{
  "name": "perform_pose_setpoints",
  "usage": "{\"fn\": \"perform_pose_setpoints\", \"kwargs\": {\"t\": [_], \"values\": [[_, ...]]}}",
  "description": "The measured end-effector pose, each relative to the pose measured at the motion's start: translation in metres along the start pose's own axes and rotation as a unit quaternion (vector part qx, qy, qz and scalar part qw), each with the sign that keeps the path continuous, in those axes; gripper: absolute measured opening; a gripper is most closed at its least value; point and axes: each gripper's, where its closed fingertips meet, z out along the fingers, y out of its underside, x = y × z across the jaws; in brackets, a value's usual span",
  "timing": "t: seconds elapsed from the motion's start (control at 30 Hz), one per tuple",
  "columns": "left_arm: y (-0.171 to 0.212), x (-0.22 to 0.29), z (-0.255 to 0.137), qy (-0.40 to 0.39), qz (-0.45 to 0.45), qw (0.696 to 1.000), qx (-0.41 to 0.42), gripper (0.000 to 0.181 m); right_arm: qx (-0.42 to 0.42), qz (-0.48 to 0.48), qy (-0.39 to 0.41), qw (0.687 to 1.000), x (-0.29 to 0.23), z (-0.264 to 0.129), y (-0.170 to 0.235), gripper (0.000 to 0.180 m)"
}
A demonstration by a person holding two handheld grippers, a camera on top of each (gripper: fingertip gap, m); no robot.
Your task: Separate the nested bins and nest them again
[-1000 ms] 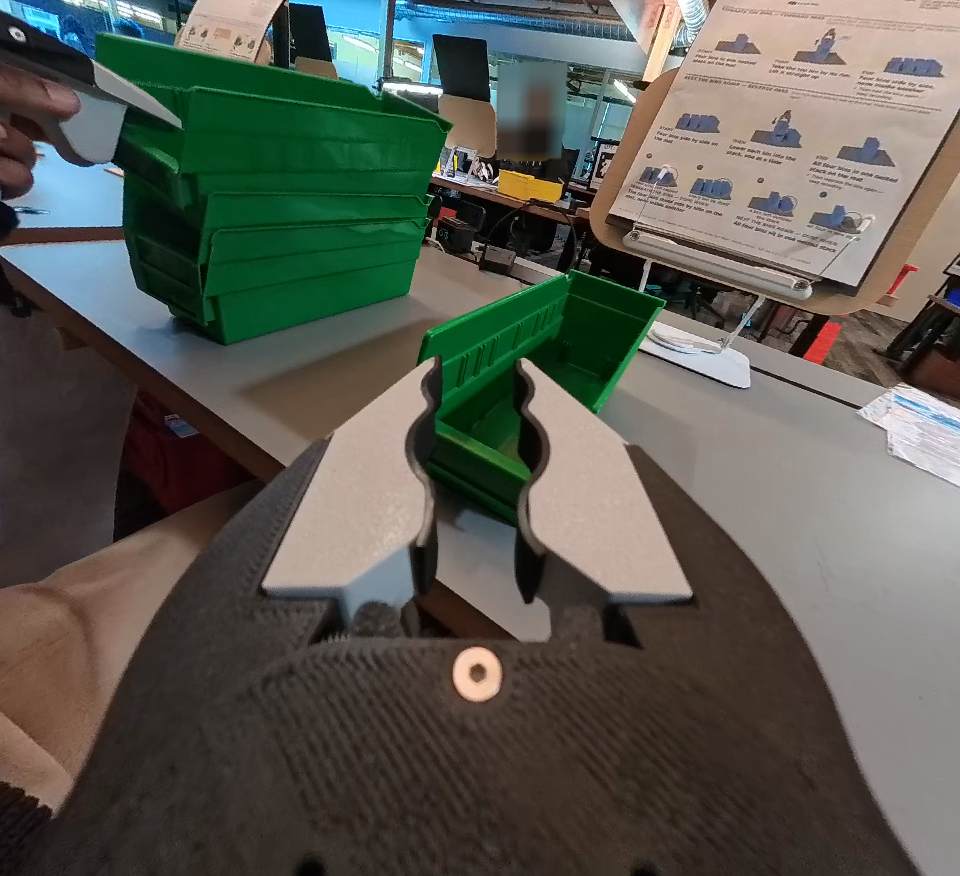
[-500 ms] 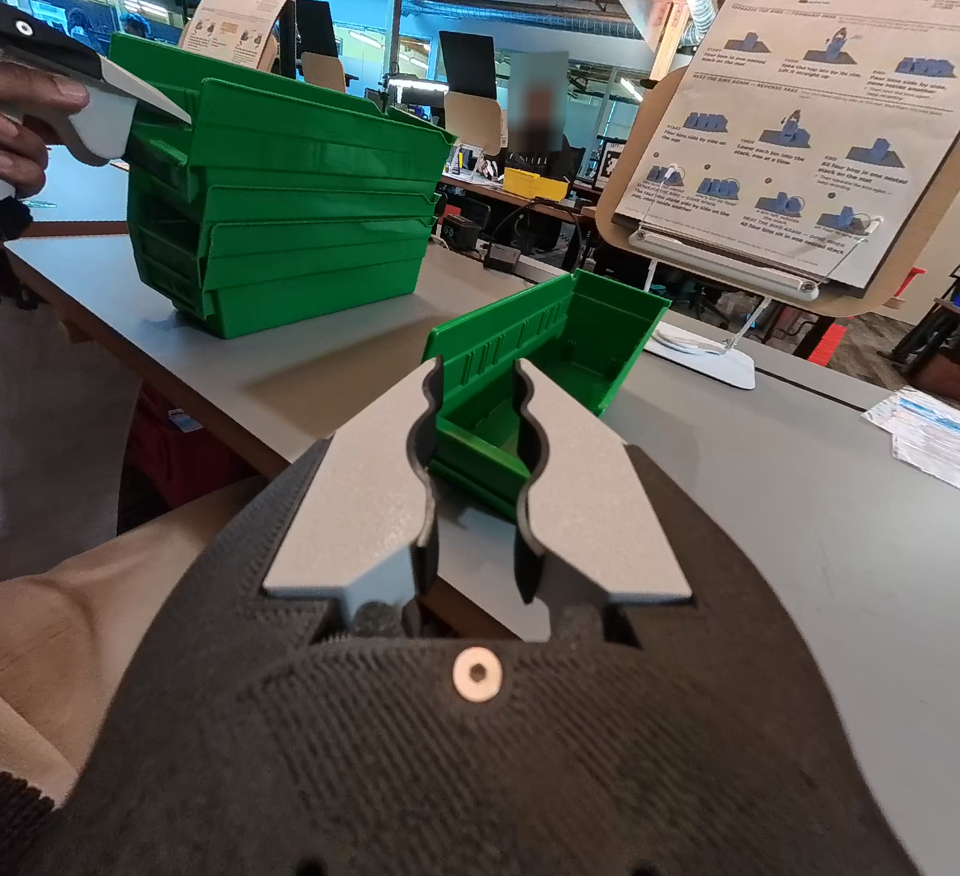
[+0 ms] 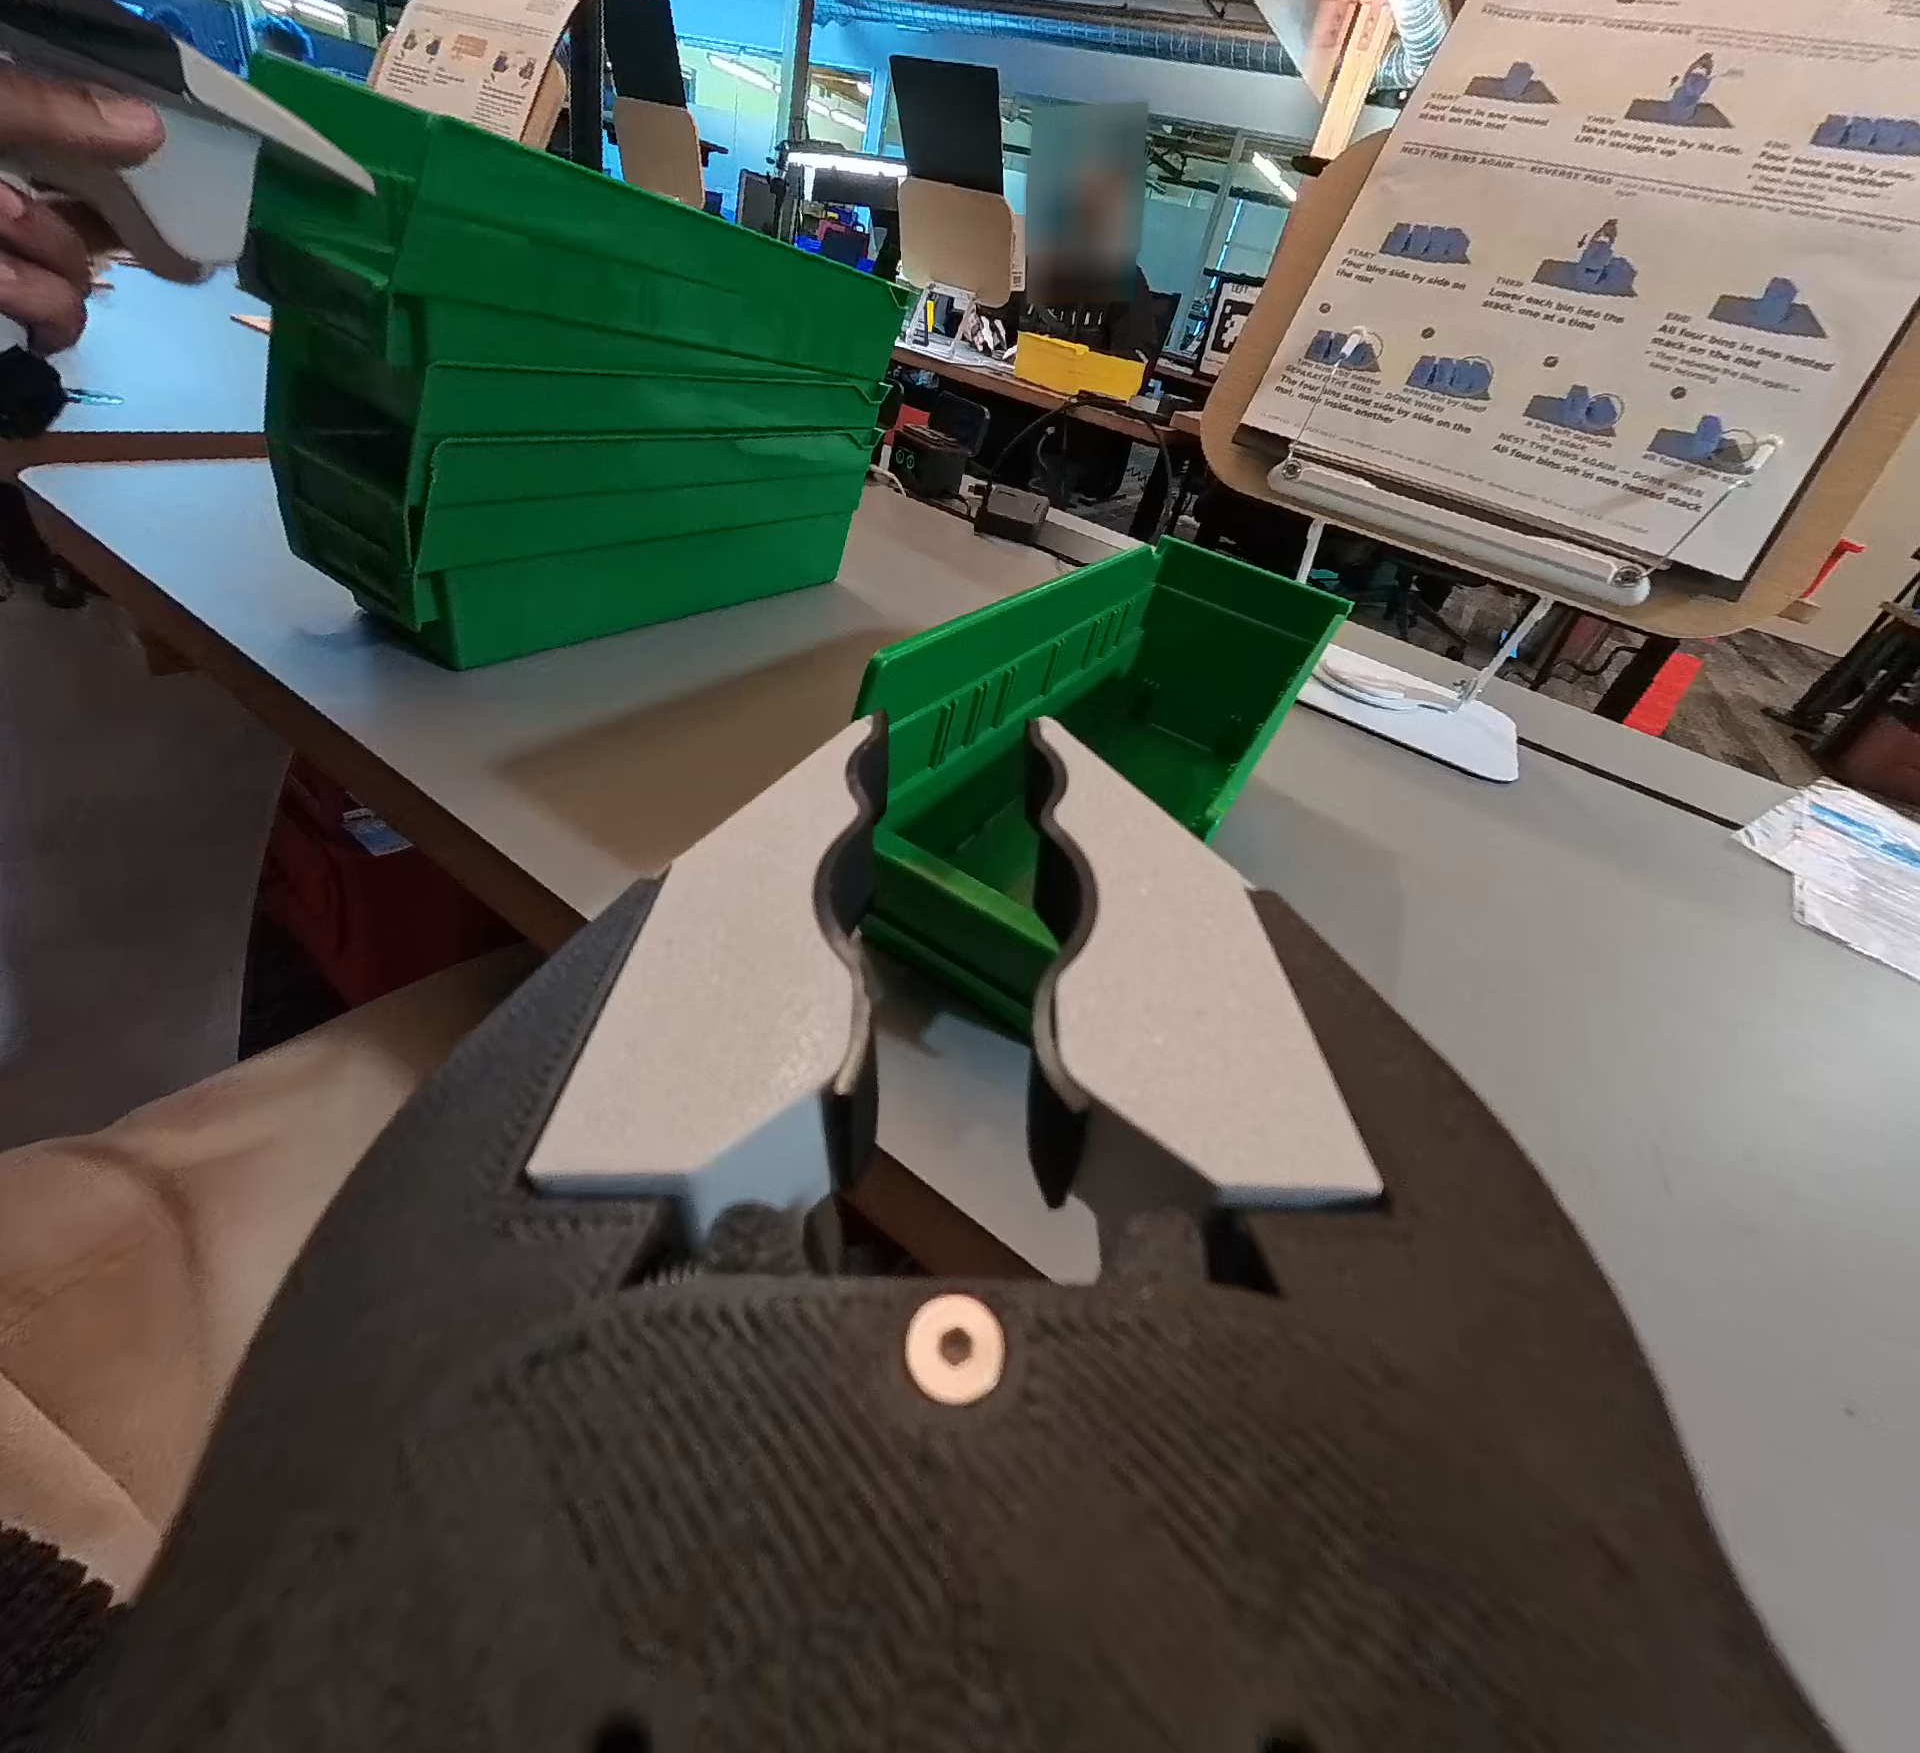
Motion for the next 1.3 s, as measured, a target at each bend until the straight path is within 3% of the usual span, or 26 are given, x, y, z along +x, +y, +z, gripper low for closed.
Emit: {"fn": "perform_pose_setpoints", "kwargs": {"t": [0.03,0.2,0.47,1.3], "values": [[-0.003,0.001,-0.001,-0.005,0.017,1.000,0.007,0.008,0.000,0.000,0.000,1.000,0.000,0.000,0.000,0.024],[-0.007,0.002,-0.003,-0.032,0.085,0.996,0.016,0.008,-0.001,-0.002,-0.003,1.000,-0.001,0.000,0.001,0.024],[0.001,-0.006,0.000,-0.035,0.075,0.997,0.008,0.000,-0.002,-0.005,-0.005,1.000,-0.002,0.000,0.001,0.024],[0.013,-0.012,0.003,-0.059,0.171,0.983,-0.013,0.000,-0.008,-0.013,-0.011,1.000,-0.005,0.002,0.003,0.024]]}}
